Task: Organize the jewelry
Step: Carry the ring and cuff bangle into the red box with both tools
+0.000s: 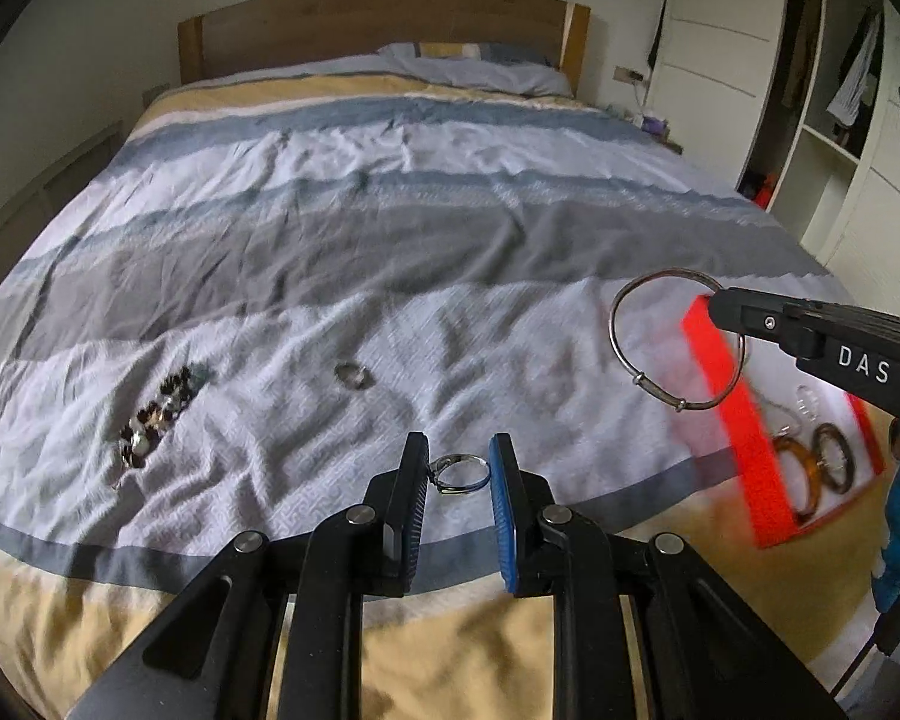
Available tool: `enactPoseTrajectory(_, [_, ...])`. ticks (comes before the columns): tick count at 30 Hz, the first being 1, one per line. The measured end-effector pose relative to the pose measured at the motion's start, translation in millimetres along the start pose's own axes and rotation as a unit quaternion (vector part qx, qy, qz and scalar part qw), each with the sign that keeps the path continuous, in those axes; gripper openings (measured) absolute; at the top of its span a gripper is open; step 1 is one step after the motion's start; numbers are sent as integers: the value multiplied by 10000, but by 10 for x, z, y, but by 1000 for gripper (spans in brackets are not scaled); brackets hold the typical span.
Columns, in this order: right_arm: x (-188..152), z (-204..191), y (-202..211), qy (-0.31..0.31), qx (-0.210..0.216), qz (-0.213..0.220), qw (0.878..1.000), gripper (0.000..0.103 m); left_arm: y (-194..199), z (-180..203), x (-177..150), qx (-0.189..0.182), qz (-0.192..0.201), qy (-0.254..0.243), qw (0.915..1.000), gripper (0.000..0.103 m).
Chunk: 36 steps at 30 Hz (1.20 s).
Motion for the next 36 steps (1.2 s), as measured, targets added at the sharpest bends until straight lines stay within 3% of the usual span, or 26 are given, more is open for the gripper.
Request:
enactPoseTrajectory(4, [-10, 280, 195, -89, -170, 91, 9998, 4, 89, 312, 133, -213, 106, -133, 9996, 20])
enactPoseTrajectory(11, [-207, 1141, 351, -461, -703, 39, 9965, 4, -53, 1153, 273, -758, 93, -501, 9958, 20])
enactPoseTrajectory(16, [-456, 1725, 272, -774, -1021, -139, 9917, 4, -291, 1729, 231, -1150, -71, -757, 9905, 20])
enactPoseTrajectory(20, [-643, 1935, 141, -886, -1150, -306, 9889, 4, -530, 2098, 142, -1296, -223, -986, 9864, 20])
enactPoseTrajectory(26, [-879, 2152, -1, -984, -1288, -494, 9855, 4, -846, 2351, 50, -1260, -399, -1207, 9838, 20])
enactPoseTrajectory(36, [-995, 2282, -94, -1034, -1301, -607, 9842, 4, -1046, 2331, -82, -1056, -429, -1343, 9844, 20])
Point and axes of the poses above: each gripper's, at about its wrist camera, not at the fingertips, and y roughly against the way its jaws point, z to its right, x to its top, the point moved 7 cm from there along -y, roughly the way its jaws point, and after that the axes turned 1 degree about y, right-handed, at the moved point
